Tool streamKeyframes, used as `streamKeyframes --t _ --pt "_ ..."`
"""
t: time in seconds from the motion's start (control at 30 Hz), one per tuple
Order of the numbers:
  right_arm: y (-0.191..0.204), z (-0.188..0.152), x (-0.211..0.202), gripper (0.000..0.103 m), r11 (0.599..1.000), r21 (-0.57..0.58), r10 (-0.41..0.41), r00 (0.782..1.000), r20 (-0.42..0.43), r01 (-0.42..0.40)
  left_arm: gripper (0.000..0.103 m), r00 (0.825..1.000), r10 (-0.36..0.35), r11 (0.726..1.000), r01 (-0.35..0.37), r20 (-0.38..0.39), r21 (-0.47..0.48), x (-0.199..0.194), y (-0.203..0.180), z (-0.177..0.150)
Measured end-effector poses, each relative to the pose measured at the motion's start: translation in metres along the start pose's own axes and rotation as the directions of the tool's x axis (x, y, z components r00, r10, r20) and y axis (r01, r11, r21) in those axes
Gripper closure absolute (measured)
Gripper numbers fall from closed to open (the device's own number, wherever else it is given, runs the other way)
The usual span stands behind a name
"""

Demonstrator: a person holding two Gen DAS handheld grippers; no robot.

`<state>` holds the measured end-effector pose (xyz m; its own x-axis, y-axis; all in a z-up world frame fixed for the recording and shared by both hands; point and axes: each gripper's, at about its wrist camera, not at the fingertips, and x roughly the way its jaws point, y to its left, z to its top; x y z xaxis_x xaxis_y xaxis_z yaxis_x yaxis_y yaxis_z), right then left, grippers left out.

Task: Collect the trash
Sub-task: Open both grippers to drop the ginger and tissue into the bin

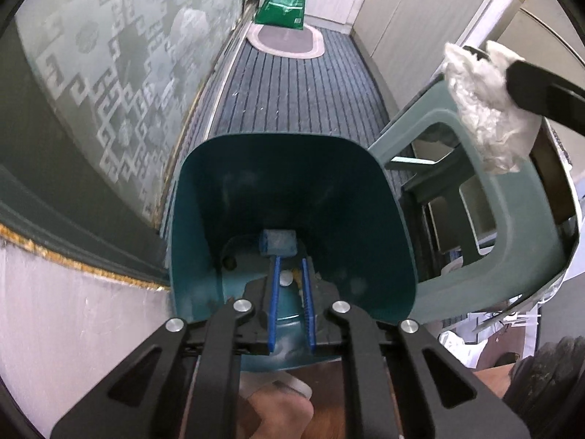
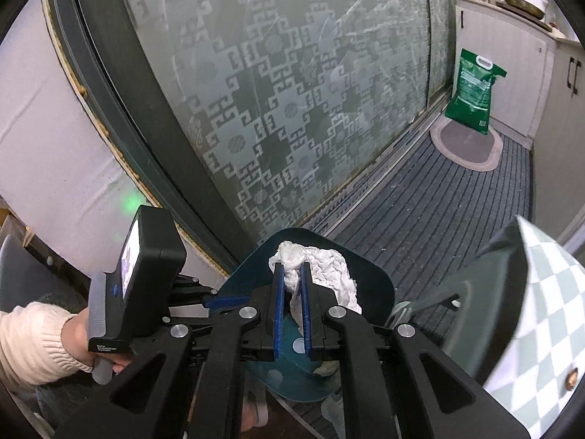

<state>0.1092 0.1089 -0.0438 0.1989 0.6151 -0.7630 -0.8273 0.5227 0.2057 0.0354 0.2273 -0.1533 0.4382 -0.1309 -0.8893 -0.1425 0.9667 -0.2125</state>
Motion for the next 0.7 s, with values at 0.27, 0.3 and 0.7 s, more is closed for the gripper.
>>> streamKeyframes --t 0.27,0.3,0.7 --pt "0.006 -0.006 0.051 0.095 1.0 0.011 -0.022 0.995 -0.095 0.024 0.09 0.997 -0.004 1.0 0.004 0.072 -0.009 -0.032 0.012 -0.002" --pt "0.006 -0.009 0.059 0.095 1.0 0.015 -0.024 0.993 -0.112 0.026 0.09 0.997 -0.011 1.0 0.012 0.081 -0.007 -0.036 0.013 -0.002" --pt "-0.001 -0.033 0.119 0.095 0.997 0.069 -0.027 0.976 -0.217 0.043 0.09 0.982 -0.038 0.999 0.039 0.186 0.002 -0.074 0.015 0.003"
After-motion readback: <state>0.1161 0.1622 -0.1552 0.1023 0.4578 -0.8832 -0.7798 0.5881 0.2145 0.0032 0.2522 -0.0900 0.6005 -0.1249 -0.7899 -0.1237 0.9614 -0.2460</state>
